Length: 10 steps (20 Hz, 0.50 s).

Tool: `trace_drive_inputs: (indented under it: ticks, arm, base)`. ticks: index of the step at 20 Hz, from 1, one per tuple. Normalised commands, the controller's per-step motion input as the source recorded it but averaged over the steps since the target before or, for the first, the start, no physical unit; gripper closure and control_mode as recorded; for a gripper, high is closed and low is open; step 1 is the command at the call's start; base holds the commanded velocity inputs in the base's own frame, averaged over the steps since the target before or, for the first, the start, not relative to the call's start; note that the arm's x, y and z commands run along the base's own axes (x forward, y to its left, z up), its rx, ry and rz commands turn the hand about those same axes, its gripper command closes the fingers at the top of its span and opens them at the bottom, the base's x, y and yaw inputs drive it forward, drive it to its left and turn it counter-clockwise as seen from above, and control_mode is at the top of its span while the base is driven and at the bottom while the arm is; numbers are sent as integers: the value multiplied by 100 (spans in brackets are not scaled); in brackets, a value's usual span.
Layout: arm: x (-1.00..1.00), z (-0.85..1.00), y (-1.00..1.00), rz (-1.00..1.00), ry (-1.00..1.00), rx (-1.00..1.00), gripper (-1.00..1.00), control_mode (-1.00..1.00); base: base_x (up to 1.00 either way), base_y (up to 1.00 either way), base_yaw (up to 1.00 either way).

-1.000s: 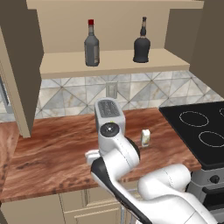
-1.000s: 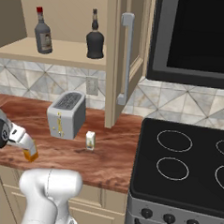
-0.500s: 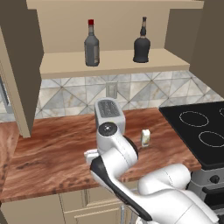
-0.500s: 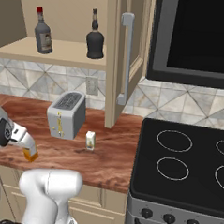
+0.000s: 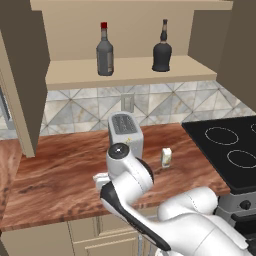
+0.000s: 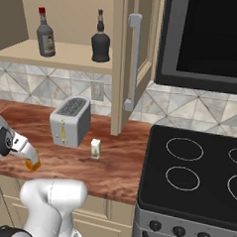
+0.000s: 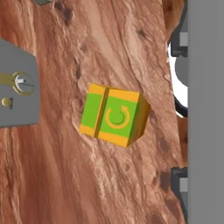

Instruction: Sort all alcoholic drinks to one cabinet, and non-alcoholic drinks to the other.

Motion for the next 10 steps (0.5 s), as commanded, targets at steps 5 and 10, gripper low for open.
trace_drive_inputs:
  ticks: [5, 10]
  arm:
    - [4, 0, 1, -6, 0, 0, -100, -100]
    - [6, 0, 0, -7, 0, 0, -100, -100]
  base:
    - [0, 0, 0]
    - [0, 0, 0]
